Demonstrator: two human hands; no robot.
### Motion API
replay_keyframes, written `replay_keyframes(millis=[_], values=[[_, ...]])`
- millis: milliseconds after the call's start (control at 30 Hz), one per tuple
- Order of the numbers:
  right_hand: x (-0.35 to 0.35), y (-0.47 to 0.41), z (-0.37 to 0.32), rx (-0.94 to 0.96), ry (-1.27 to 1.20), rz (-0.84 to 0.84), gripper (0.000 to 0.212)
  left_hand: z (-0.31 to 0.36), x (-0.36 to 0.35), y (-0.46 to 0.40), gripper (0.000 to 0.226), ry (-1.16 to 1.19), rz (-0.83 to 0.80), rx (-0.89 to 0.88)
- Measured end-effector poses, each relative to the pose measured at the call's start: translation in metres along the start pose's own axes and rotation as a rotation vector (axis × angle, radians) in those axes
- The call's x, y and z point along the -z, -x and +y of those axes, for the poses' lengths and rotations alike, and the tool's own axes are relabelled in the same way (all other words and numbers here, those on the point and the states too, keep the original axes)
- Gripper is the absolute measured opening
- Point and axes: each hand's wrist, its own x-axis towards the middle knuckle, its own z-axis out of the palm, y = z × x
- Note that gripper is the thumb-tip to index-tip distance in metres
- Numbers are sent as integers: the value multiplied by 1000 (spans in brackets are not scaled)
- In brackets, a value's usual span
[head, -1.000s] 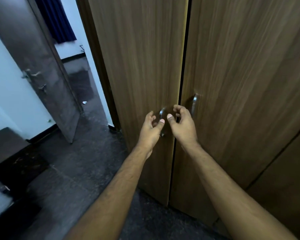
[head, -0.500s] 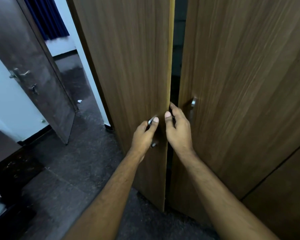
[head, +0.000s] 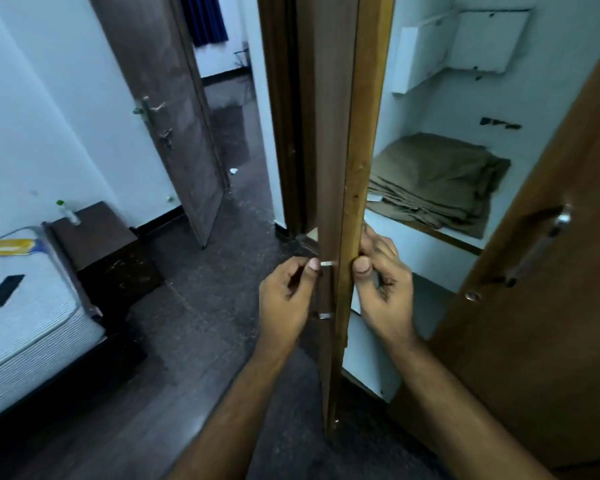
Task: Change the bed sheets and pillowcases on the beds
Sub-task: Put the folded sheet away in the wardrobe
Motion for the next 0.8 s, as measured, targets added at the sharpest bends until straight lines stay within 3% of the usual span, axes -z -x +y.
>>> replay_keyframes(millis=[67,167,267,333,367,467,567,733,800], values=[[-10,3,-1,-24,-24,-39,64,8,17,2,28,9,89,-127],[-18,-2,3,38,27,-174,47,32,33,6,58,-118,131,-449],[-32,-9,-6,1,33,-320,56,57,33,5,67,-429,103,-750],[-40,-12,-9,-217,16,-469,51,63,29,2,63,-565,26,-858],[-45,-12,-5,-164,124,-540,51,63,27,0,62,-585,-22,-875],[-62,-17,7,56,134,-475,49,51,26,-13,64,-593,-93,-728],[-83,-32,29,197,123,-505,33,35,37,-28,63,-578,-2,-537],[-100,-36,79,172,415,-626,75,0,58,-52,55,-618,27,-373],[-101,-37,86,83,498,-658,81,-13,62,-59,58,-669,3,-277]])
